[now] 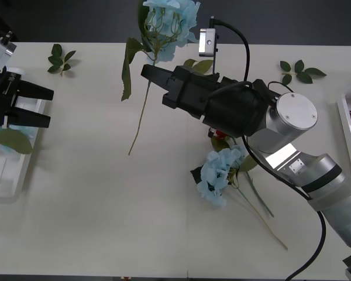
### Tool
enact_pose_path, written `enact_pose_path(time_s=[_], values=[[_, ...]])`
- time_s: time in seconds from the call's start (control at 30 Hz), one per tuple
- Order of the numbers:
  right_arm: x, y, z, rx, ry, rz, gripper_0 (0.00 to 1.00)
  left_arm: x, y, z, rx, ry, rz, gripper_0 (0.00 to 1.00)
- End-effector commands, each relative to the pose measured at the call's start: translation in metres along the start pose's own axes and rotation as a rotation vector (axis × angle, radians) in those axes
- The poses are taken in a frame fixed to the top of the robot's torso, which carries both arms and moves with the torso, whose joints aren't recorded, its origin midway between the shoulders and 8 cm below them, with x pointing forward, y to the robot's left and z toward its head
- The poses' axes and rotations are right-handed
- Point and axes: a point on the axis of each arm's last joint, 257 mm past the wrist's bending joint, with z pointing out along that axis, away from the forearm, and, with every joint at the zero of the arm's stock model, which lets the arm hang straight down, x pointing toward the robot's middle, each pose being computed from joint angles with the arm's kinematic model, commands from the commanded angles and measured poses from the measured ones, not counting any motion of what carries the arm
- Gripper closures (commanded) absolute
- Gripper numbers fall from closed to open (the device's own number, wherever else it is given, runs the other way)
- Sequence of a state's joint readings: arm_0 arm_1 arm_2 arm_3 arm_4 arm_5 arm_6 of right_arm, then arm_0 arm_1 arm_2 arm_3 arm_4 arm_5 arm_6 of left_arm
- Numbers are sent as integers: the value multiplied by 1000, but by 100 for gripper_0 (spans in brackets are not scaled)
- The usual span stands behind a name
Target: Put the red flowers into the right box and the blue flowers into the left box
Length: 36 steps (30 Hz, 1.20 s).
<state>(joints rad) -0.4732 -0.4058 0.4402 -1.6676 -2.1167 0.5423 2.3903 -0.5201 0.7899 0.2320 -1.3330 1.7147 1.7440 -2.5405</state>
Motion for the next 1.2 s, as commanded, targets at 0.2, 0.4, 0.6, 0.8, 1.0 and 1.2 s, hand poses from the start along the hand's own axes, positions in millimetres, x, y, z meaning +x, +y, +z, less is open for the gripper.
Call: enact_pose_path(time_s=[0.2, 0.4, 0.6, 0.8, 1.0, 1.2], values=[[-15, 26, 12, -57, -22, -55, 100, -52, -31, 70, 152, -152, 39, 0], [-15, 26, 12, -57, -22, -55, 100, -54, -50, 101, 232, -166, -8, 0], [-16, 26, 11, -55, -23, -56, 100, -57, -67, 129, 301, -161, -40, 0], [-16, 26, 11, -55, -23, -56, 100, -61, -83, 154, 352, -160, -60, 0], [-16, 25, 10, -53, -21, -58, 100, -61, -93, 169, 381, -145, -73, 80], [-16, 25, 10, -53, -21, -58, 100, -61, -95, 173, 388, -146, -77, 100]])
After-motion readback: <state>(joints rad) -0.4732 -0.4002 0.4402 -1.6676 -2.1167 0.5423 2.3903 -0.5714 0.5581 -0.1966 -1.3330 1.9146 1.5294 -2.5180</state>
